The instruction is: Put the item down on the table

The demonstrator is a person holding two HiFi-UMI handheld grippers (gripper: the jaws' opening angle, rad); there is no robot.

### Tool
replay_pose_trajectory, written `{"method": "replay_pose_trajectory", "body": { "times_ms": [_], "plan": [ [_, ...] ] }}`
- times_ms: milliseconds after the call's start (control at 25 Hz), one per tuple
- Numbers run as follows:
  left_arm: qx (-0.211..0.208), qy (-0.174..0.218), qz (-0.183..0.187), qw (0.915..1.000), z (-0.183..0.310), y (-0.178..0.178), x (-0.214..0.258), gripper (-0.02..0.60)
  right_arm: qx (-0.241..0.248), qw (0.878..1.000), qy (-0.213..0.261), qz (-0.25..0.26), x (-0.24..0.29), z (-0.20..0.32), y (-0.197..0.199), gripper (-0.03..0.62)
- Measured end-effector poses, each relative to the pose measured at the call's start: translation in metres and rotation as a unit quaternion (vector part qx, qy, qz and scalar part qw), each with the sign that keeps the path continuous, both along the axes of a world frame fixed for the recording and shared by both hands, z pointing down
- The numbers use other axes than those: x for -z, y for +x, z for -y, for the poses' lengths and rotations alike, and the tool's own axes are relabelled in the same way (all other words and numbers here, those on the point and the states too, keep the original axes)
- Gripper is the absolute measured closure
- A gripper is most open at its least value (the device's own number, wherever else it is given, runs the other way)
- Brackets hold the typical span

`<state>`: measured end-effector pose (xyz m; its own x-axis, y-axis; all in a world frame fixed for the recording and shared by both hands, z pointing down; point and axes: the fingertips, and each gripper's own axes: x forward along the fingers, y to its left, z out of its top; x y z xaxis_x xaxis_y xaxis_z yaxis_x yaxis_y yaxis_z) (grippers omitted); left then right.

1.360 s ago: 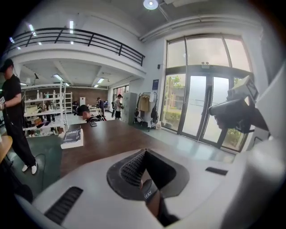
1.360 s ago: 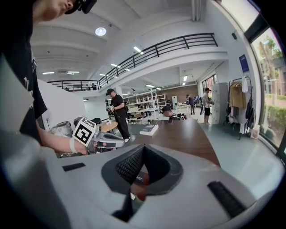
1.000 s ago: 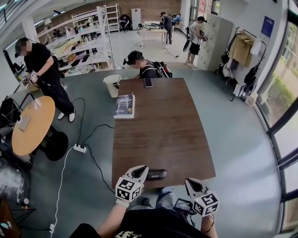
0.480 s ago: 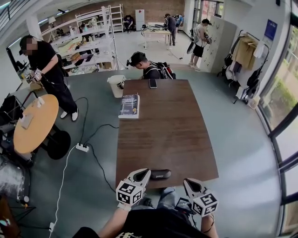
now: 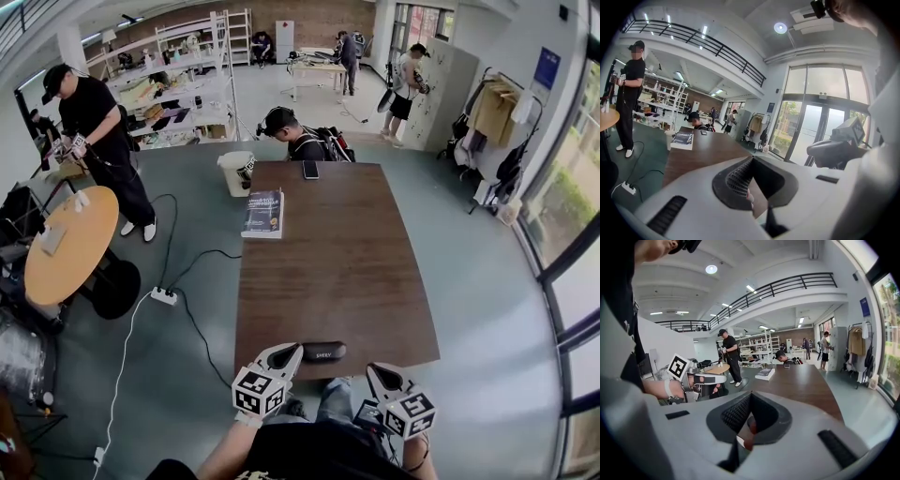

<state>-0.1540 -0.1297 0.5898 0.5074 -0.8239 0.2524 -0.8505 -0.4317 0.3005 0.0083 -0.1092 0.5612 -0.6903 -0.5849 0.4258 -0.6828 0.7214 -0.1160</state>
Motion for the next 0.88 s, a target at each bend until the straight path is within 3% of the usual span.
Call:
{"method": "replay_pose_trajectory", "body": {
  "times_ms": [520,880],
  "plan": [
    [0.006,0.008,-0.010,0.9999,-0.008,-0.004,0.009,0.575,0.033,0.999,0.019,-0.005,0.014,0.005,-0.024,0.609],
    [0.006,0.017,-0.016,0.9997,-0.020,0.026,0.023,0.575,0.039,0.999,0.013,0.002,0.011,-0.008,0.001,0.609]
  ]
}}
